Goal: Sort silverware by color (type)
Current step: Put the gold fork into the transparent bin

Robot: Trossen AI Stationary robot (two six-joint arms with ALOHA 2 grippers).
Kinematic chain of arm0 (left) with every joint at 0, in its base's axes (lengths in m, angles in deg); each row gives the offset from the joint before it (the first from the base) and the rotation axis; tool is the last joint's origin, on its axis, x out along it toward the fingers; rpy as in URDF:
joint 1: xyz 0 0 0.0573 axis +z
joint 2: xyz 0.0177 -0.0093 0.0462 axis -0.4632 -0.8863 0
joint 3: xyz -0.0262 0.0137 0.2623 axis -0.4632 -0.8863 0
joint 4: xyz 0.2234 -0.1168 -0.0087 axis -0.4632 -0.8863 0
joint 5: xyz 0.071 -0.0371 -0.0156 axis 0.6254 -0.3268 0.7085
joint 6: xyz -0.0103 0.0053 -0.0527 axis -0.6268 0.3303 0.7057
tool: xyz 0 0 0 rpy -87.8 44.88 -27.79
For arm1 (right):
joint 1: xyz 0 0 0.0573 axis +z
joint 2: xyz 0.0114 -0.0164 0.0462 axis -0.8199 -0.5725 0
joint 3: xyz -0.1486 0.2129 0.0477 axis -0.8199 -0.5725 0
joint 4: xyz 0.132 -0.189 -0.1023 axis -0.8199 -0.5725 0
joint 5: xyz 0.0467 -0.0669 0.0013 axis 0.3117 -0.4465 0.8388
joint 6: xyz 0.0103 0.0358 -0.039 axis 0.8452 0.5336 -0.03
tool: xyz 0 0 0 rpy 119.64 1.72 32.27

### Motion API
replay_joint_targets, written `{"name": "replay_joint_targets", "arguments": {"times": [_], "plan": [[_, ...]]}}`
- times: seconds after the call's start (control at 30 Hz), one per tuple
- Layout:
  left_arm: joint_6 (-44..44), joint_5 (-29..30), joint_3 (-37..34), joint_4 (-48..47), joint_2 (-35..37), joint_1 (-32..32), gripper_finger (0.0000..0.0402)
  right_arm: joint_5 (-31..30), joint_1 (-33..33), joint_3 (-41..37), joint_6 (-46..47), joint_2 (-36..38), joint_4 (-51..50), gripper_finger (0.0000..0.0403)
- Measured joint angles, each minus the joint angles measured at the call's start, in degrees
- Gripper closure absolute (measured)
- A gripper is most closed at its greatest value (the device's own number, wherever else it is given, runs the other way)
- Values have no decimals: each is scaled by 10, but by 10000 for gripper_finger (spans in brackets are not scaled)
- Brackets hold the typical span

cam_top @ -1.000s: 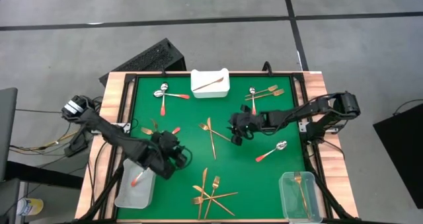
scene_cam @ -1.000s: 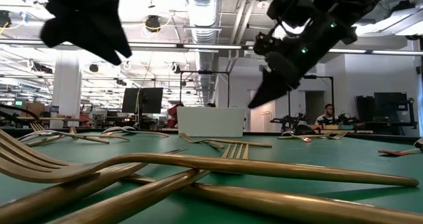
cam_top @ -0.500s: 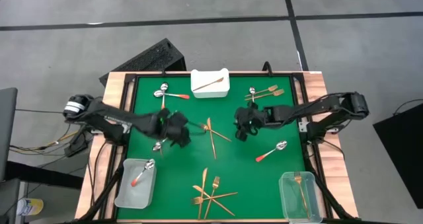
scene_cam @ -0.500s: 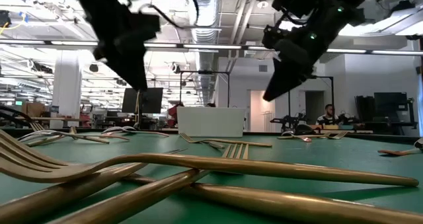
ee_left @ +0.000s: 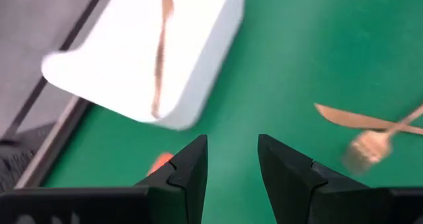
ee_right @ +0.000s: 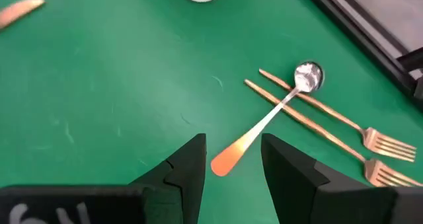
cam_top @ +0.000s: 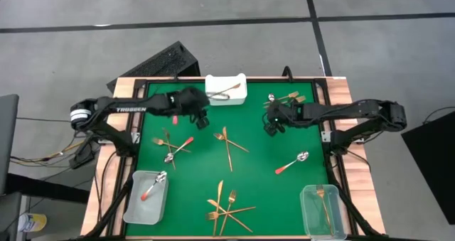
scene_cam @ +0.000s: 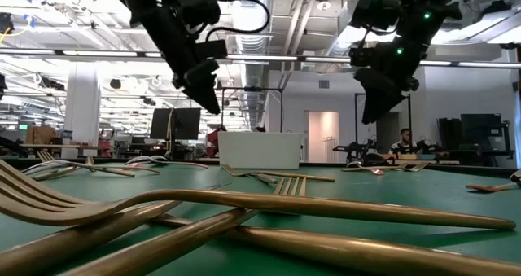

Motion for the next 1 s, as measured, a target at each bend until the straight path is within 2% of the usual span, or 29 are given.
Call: {"name": "replay_joint_targets", "arguments": {"times": [0.17,0.3,0.4,0.47,0.53,0.6,0.73,0.87,1.0], "plan": [[-97,-46,0,50,0,87,281,-6,-46,0,-1,0,21,234],[-151,-137,0,174,0,155,281,-4,-113,0,-43,1,45,234],[-185,-163,1,289,-6,199,281,2,-179,0,-84,-3,70,234],[-189,-192,27,326,-29,222,281,30,-227,1,-103,-12,81,234],[-190,-218,74,313,-57,228,281,84,-267,-1,-112,-16,84,234],[-221,-211,124,305,-79,218,281,132,-288,0,-110,-17,122,234],[-183,-138,216,289,-130,204,281,202,-302,0,-108,-12,184,234],[-102,-147,287,177,-154,195,281,262,-303,0,-111,1,198,234],[-53,-157,349,54,-150,170,281,324,-298,0,-59,10,158,234]]}}
